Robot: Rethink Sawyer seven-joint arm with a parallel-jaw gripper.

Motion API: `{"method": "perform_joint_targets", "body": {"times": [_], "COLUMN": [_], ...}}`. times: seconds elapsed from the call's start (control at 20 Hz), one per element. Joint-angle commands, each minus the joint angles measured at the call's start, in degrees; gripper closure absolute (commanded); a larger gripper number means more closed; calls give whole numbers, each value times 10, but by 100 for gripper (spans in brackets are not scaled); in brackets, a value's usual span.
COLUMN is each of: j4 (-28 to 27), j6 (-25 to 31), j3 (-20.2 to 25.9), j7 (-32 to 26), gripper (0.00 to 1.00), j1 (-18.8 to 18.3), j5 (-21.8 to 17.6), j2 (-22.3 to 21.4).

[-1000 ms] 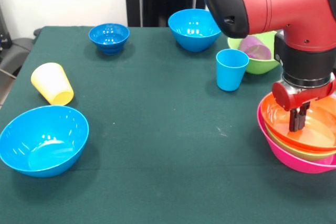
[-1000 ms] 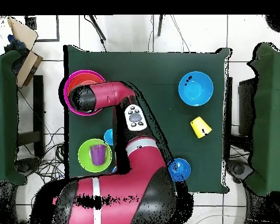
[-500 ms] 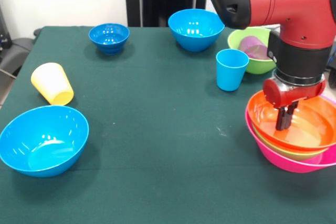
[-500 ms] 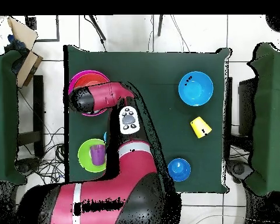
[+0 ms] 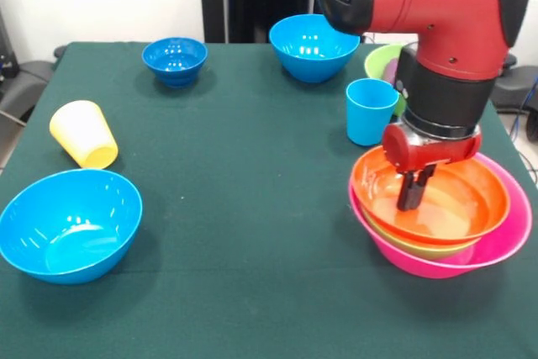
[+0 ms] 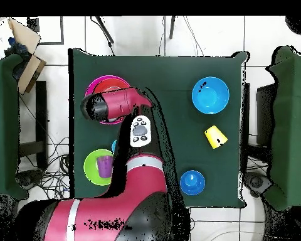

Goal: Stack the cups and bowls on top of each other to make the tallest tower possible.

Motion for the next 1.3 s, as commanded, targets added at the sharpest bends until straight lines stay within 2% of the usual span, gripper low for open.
{"method": "perform_joint_targets", "body": {"times": [0.05,0.55,1.3], "j4": [-13,-3,44], "j6": [49,39,21], "j3": [-40,-34,-36], "j7": [68,9,-23], "gripper": [100,100,100], "j1": [-14,-50,-90], "j5": [-21,-32,-56], "j2": [47,44,19]}}
